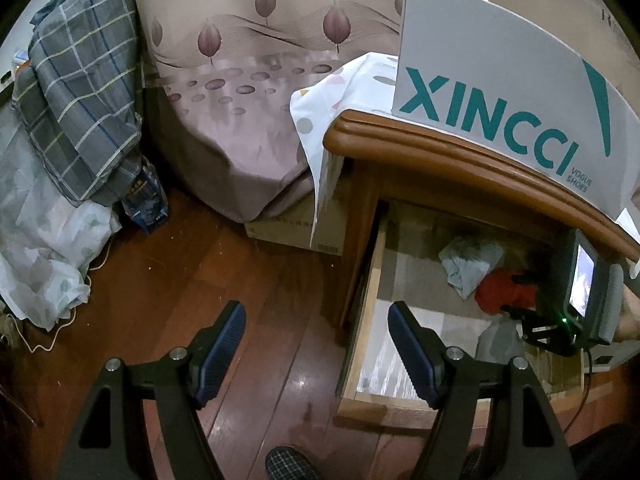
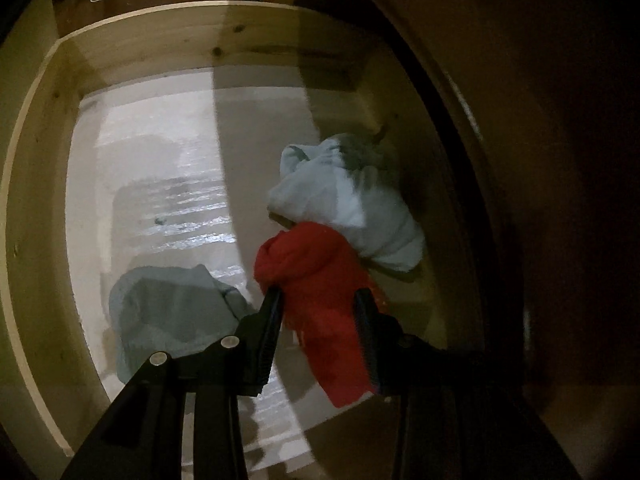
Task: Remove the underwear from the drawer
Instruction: 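Grasp the red sock with the right gripper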
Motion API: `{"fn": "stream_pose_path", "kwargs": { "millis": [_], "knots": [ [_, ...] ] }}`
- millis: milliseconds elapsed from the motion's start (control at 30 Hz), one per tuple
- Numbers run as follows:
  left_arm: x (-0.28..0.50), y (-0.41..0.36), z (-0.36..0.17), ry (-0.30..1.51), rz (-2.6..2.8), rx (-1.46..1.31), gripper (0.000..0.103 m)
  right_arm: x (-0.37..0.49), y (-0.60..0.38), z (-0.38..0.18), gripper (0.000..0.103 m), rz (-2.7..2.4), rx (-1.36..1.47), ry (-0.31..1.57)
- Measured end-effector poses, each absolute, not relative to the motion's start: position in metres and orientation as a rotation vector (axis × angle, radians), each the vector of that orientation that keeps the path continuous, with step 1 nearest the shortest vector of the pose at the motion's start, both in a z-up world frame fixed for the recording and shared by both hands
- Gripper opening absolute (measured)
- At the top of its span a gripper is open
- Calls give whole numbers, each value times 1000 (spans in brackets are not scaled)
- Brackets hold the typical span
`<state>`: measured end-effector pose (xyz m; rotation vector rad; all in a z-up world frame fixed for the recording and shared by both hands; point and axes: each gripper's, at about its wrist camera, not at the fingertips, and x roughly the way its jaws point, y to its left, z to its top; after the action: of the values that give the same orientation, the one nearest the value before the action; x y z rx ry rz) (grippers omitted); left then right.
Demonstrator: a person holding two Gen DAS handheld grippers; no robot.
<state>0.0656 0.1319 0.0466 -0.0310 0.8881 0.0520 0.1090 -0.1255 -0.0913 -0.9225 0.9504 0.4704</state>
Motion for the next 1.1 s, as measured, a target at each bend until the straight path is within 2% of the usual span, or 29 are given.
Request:
{"fn": "stream_pose_path", "kwargs": {
  "millis": [333, 433, 700, 967, 1100],
  "knots": [
    [67, 127, 43, 901, 53, -14, 76, 109, -128, -105, 45, 463, -952, 915],
    [69, 127, 42, 902, 53, -10, 76, 112, -127, -106, 44, 434, -924, 914],
    [70, 127, 42, 902, 53, -11, 76, 121, -142, -86, 28, 408, -688, 1035],
    [70, 127, 42, 900, 53, -19, 76, 100, -151, -78, 27, 467, -611, 1153],
    [70, 126, 42, 899, 53, -15, 76, 97, -150, -78, 35, 455, -638, 1144]
  ]
}}
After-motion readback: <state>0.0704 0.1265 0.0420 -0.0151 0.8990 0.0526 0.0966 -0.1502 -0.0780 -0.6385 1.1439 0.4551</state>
